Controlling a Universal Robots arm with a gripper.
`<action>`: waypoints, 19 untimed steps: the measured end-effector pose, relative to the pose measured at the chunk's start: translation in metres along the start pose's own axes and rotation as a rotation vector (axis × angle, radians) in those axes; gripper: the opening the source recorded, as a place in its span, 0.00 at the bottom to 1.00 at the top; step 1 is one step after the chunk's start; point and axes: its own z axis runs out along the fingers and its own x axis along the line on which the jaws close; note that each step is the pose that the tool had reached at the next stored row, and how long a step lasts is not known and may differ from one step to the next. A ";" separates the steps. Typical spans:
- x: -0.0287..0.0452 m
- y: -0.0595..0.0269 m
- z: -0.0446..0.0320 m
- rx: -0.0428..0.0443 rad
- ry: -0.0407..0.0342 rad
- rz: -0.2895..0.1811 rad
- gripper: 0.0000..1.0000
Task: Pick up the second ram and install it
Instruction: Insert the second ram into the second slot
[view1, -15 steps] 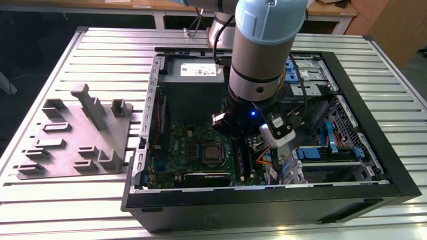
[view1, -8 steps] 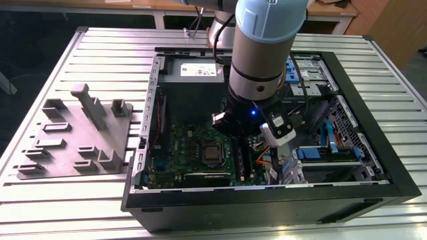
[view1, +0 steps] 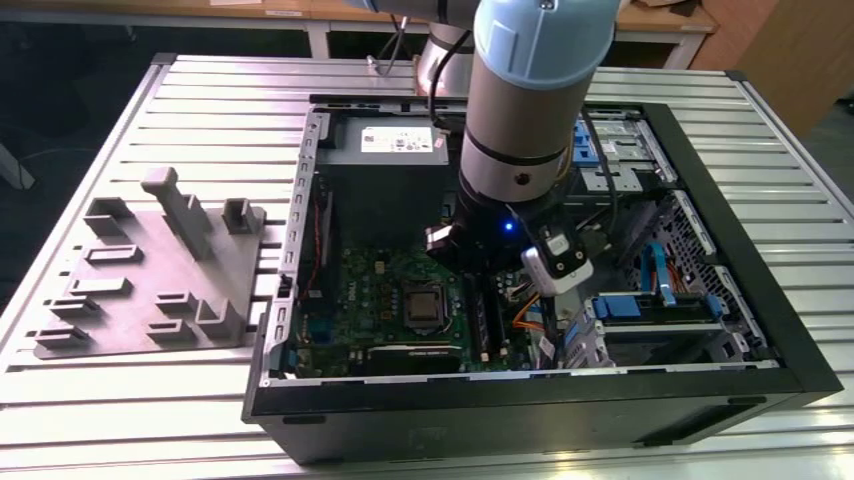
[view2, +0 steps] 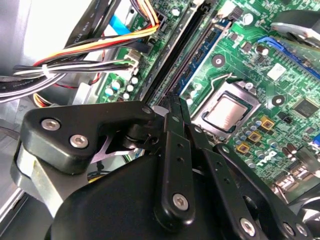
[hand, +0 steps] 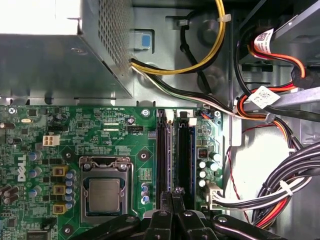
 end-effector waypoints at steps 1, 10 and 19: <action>0.0000 0.0000 0.0004 -0.0008 -0.0001 0.001 0.11; 0.0001 -0.0001 0.0021 -0.0023 0.0001 0.002 0.11; -0.0005 -0.0001 0.0026 -0.0030 0.0000 0.003 0.11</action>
